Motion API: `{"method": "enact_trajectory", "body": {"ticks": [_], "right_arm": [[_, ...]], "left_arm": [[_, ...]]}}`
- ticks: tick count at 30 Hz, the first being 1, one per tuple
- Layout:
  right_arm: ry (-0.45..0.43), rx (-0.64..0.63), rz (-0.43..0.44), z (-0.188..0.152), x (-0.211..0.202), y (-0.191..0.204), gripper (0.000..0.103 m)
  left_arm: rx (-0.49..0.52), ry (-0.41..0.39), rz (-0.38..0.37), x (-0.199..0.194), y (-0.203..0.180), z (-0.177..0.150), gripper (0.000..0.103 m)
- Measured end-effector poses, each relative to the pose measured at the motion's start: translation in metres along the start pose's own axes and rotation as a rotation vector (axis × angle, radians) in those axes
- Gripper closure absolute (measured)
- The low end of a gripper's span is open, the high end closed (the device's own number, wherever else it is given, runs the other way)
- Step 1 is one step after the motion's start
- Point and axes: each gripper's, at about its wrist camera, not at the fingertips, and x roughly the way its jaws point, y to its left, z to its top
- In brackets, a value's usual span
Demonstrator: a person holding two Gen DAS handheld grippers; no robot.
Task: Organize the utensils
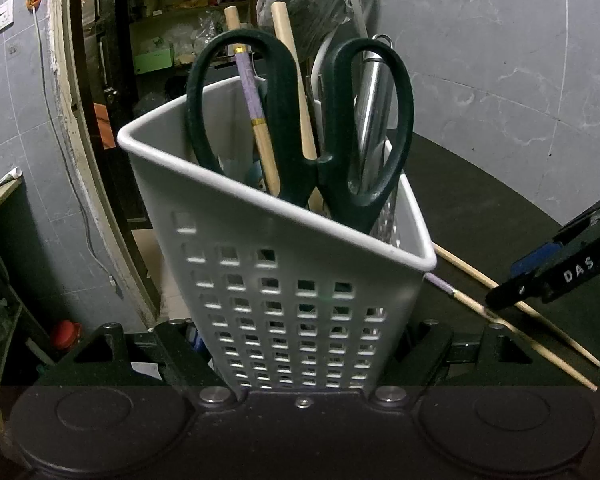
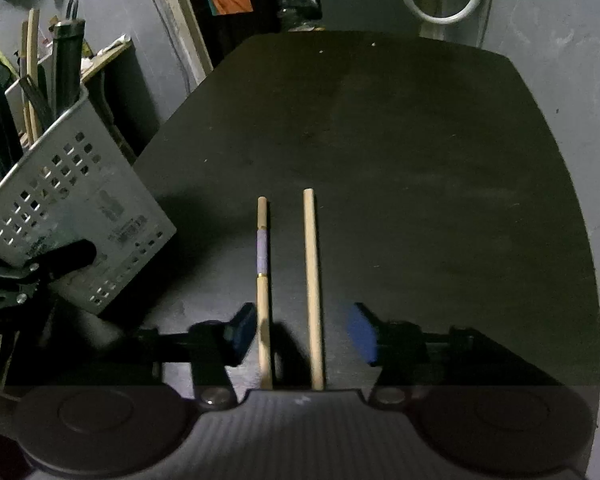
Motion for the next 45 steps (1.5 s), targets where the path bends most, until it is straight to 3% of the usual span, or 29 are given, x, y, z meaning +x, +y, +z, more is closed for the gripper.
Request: {"method": "enact_trajectory", "body": {"ticks": [6, 9, 12, 14, 16, 27, 31, 34, 36, 39, 45], "right_arm": [[0.025, -0.041, 0.0, -0.002, 0.009, 0.018, 0.034], [0.038, -0.113, -0.048, -0.006, 0.014, 0.032, 0.034], [0.037, -0.144, -0.069, -0.008, 0.013, 0.038, 0.045], [0.036, -0.141, -0.073, -0.006, 0.011, 0.036, 0.071], [0.038, -0.135, -0.082, -0.005, 0.01, 0.033, 0.087], [0.07, -0.159, -0.064, -0.001, 0.012, 0.031, 0.088], [0.072, -0.151, -0.054, 0.005, 0.017, 0.032, 0.065], [0.072, -0.155, -0.066, 0.009, 0.021, 0.035, 0.065], [0.074, -0.144, -0.074, 0.012, 0.022, 0.034, 0.067], [0.08, -0.137, -0.078, 0.013, 0.024, 0.036, 0.089], [0.119, -0.157, -0.086, 0.02, 0.025, 0.038, 0.09]], "left_arm": [[0.001, 0.001, 0.002, 0.0, 0.0, 0.0, 0.021], [0.0, 0.001, 0.002, 0.0, 0.0, 0.0, 0.021], [-0.001, 0.002, 0.003, 0.0, 0.0, 0.0, 0.021], [-0.003, 0.002, 0.003, 0.0, 0.0, 0.0, 0.021], [-0.003, 0.002, 0.004, 0.0, 0.0, 0.0, 0.021], [-0.007, 0.002, 0.005, 0.0, 0.0, -0.001, 0.021], [-0.009, 0.004, 0.005, 0.0, 0.0, -0.001, 0.021], [-0.009, 0.004, 0.005, 0.001, 0.0, -0.001, 0.021], [-0.01, 0.004, 0.004, 0.001, 0.0, -0.001, 0.021], [-0.014, 0.003, 0.004, 0.002, 0.0, -0.001, 0.021], [-0.016, -0.001, 0.0, 0.003, 0.001, -0.001, 0.021]]}}
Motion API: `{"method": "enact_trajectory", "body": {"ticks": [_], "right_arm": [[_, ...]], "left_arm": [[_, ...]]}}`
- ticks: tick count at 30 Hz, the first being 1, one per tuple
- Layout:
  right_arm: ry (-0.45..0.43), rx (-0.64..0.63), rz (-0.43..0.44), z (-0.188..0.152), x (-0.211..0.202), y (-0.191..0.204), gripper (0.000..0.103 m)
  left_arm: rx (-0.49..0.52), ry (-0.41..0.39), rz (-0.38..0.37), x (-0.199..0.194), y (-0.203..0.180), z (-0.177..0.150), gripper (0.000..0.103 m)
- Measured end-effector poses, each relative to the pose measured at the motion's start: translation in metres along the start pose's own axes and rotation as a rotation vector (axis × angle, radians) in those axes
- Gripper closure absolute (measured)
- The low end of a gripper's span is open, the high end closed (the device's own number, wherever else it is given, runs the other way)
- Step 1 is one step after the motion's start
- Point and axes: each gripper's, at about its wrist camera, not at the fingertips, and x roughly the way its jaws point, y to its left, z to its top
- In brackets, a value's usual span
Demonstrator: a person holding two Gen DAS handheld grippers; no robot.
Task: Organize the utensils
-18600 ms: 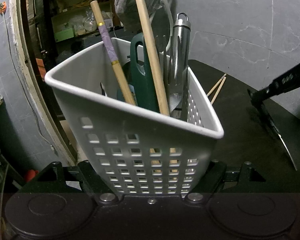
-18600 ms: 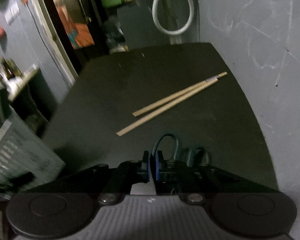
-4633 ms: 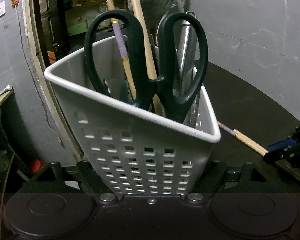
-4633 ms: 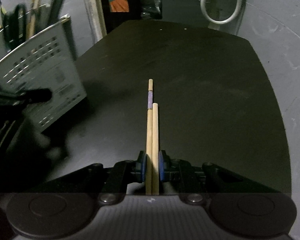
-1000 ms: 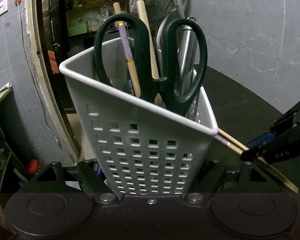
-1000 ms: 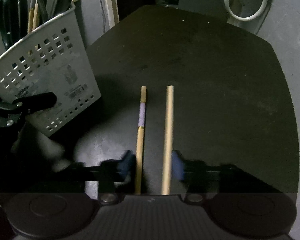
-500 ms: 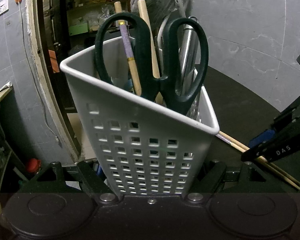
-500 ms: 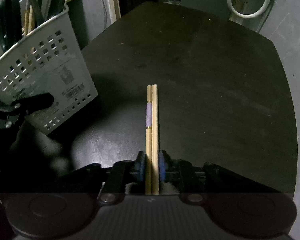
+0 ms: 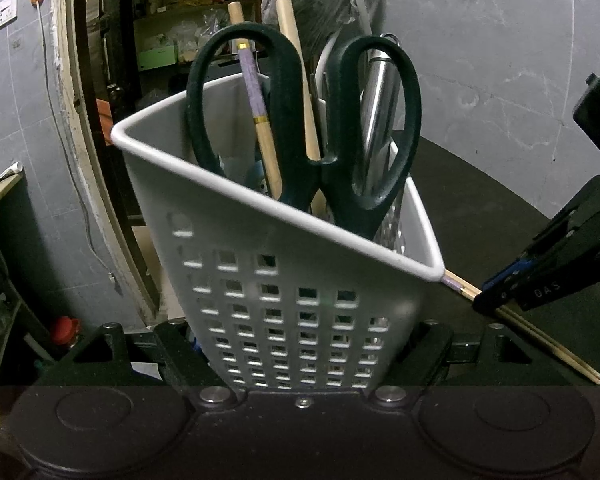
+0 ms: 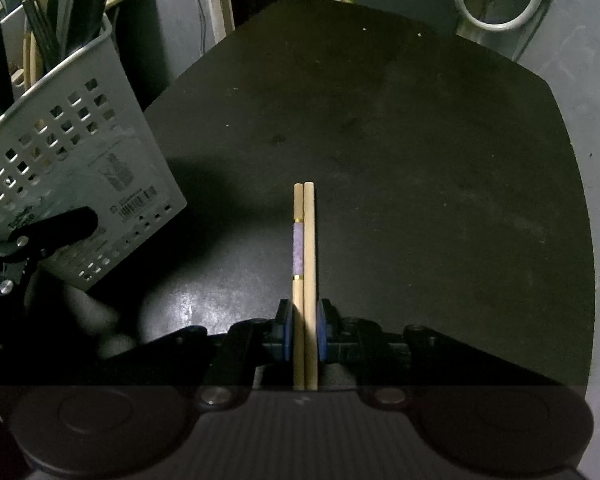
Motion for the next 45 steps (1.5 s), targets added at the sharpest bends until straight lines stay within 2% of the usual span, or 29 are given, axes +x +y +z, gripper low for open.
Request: {"method": "enact_trajectory", "body": {"ticks": [11, 20, 27, 37, 45], "right_arm": [[0.006, 0.003, 0.003, -0.002, -0.002, -0.003, 0.09], [-0.081, 0.067, 0.041, -0.012, -0.017, -0.012, 0.09], [-0.221, 0.139, 0.087, -0.019, -0.04, -0.025, 0.09], [-0.541, 0.242, 0.177, -0.028, -0.084, -0.042, 0.09], [-0.685, 0.242, 0.203, -0.017, -0.119, -0.048, 0.09]], "left_arm": [[0.004, -0.009, -0.006, 0.002, 0.002, 0.002, 0.023], [0.007, -0.014, -0.009, 0.001, 0.003, 0.0, 0.023], [0.007, -0.014, -0.01, 0.001, 0.003, 0.0, 0.023], [0.011, -0.012, -0.014, 0.002, 0.002, 0.0, 0.023], [0.014, -0.012, -0.016, 0.002, 0.003, 0.0, 0.024]]}}
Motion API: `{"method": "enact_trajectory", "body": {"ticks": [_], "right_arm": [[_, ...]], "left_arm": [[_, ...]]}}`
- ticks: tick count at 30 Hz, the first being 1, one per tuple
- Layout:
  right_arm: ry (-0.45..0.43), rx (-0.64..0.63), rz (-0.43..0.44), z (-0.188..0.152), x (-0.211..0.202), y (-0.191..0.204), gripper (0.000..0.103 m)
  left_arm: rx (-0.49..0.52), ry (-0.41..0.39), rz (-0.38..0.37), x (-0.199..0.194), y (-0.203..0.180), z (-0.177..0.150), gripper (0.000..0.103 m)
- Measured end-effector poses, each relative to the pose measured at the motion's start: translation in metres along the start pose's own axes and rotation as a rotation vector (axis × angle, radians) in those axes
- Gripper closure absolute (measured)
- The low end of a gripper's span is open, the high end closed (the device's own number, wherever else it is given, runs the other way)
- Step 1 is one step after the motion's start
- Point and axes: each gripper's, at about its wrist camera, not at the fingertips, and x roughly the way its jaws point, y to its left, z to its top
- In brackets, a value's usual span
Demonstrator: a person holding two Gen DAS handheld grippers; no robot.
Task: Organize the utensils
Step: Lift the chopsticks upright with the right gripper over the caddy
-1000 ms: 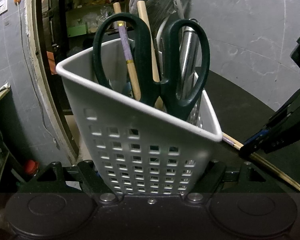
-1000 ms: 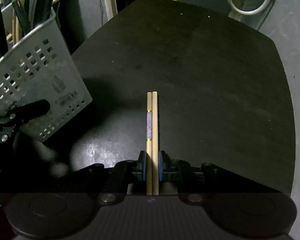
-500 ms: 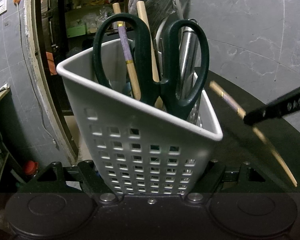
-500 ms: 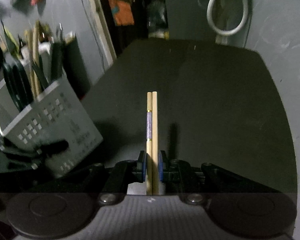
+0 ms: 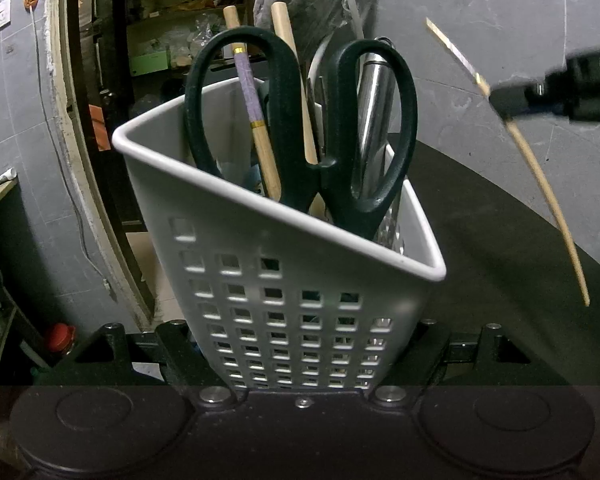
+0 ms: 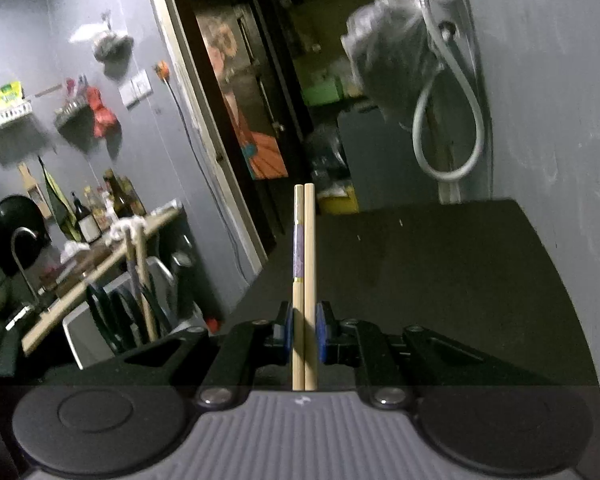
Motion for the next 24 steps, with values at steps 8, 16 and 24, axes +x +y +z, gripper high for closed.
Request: {"method": "enact_trajectory", "body": {"ticks": [8, 16, 24], "right_arm": [[-0.137, -0.024, 0.1, 0.04, -0.014, 0.026, 0.089], [-0.22, -0.088, 0.219, 0.073, -0.016, 0.062, 0.089], [-0.264, -0.104, 0.314, 0.085, 0.002, 0.089, 0.089]], "left_arm": [[0.0, 0.0, -0.001, 0.0, 0.0, 0.0, 0.024], [0.0, 0.0, -0.001, 0.0, 0.0, 0.0, 0.024], [0.0, 0.0, -0.001, 0.0, 0.0, 0.0, 0.024]]}}
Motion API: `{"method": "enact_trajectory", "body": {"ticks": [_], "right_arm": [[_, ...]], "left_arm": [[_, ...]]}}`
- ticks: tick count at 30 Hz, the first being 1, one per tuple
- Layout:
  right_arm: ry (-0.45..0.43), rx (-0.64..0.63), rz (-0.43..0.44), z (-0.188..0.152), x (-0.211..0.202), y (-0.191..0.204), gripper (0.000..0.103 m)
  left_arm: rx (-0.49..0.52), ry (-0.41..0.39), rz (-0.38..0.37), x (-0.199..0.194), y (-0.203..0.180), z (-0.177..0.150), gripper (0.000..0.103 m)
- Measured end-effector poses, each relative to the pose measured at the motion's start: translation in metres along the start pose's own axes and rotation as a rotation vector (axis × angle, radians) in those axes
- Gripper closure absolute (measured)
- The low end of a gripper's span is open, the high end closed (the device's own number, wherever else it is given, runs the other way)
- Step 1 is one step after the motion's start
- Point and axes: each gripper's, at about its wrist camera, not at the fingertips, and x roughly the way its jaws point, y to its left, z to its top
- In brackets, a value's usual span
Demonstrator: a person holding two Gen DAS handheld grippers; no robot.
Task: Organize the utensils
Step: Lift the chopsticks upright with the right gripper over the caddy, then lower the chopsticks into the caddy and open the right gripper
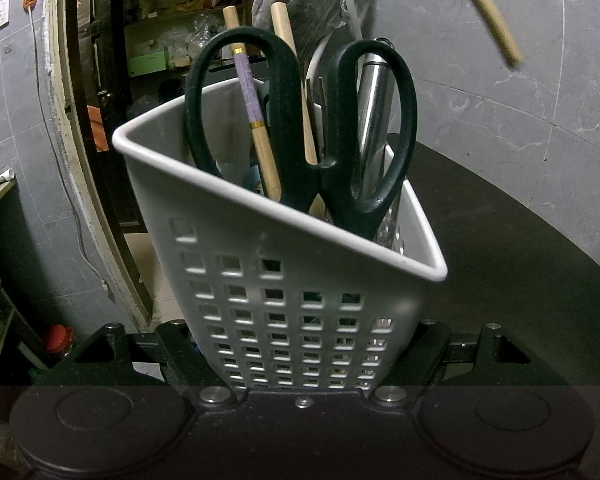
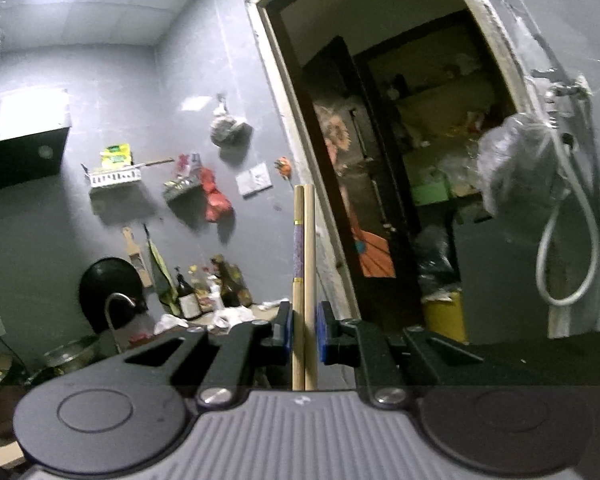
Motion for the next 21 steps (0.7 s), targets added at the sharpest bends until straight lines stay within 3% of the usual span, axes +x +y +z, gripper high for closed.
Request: {"method": "enact_trajectory", "body": {"ticks": [10, 21], "right_arm": [[-0.053, 0.06, 0.048, -0.025, 0.029, 0.007, 0.089], [-0.018, 0.108, 0.022, -0.075, 0.032, 0.002, 0.089]], "left_arm": [[0.005, 0.003, -0.004, 0.001, -0.001, 0.001, 0.024], [0.032, 0.002, -0.006, 0.005, -0.005, 0.002, 0.024]]}}
